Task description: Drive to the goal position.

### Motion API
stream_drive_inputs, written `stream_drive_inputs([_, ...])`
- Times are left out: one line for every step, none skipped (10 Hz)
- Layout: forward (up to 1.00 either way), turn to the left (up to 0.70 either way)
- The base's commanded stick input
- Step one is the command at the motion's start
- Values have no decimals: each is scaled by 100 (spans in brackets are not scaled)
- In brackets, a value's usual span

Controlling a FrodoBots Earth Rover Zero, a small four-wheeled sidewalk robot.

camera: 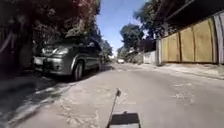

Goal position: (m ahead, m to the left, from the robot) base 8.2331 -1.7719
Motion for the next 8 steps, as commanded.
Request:
stream_drive_inputs([100, -20])
stream_drive_inputs([100, 0])
stream_drive_inputs([100, 0])
stream_drive_inputs([100, 0])
stream_drive_inputs([100, 0])
stream_drive_inputs([100, 0])
stream_drive_inputs([100, 0])
stream_drive_inputs([100, 0])
